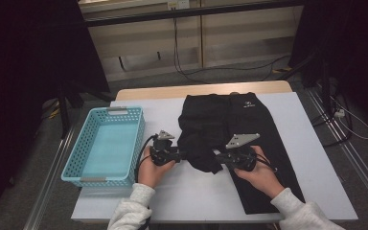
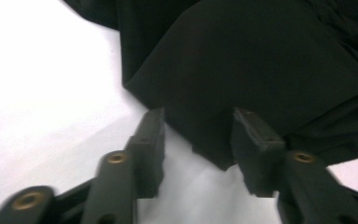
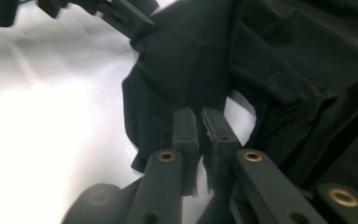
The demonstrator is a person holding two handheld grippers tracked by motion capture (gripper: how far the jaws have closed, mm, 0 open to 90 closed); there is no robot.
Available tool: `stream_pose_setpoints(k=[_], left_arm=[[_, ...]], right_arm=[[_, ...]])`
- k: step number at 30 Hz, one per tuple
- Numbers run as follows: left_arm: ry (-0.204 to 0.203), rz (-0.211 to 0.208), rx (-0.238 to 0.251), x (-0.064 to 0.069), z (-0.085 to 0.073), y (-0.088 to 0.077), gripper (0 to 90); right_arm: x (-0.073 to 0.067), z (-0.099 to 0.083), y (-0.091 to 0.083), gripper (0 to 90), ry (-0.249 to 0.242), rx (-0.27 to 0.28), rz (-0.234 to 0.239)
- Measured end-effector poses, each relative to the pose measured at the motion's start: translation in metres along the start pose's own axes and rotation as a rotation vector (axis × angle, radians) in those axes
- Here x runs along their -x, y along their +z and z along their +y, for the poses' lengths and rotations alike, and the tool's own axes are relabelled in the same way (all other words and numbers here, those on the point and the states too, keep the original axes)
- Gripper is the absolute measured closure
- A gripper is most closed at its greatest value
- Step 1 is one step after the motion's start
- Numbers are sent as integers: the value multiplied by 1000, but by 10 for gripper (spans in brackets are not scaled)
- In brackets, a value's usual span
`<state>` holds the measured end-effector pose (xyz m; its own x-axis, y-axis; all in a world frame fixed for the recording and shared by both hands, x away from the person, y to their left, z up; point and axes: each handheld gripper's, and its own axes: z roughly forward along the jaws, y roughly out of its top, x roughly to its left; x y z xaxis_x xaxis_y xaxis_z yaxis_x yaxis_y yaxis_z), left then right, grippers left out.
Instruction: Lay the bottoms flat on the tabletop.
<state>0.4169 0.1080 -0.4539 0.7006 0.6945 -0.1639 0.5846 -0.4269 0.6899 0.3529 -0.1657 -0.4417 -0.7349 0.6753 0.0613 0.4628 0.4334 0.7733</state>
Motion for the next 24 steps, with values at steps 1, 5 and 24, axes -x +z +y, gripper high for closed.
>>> stream_pose_setpoints(k=[1, 5, 24], left_arm=[[-17, -1, 21, 1, 0, 1, 702], [-51, -12, 23, 1, 3, 3, 894], [-5, 5, 192, 1, 34, 21, 899]], right_arm=[[-2, 1, -1, 782, -6, 15, 11], [-16, 5, 2, 707, -77, 27, 51], [-26, 1, 32, 895, -126, -87, 30]])
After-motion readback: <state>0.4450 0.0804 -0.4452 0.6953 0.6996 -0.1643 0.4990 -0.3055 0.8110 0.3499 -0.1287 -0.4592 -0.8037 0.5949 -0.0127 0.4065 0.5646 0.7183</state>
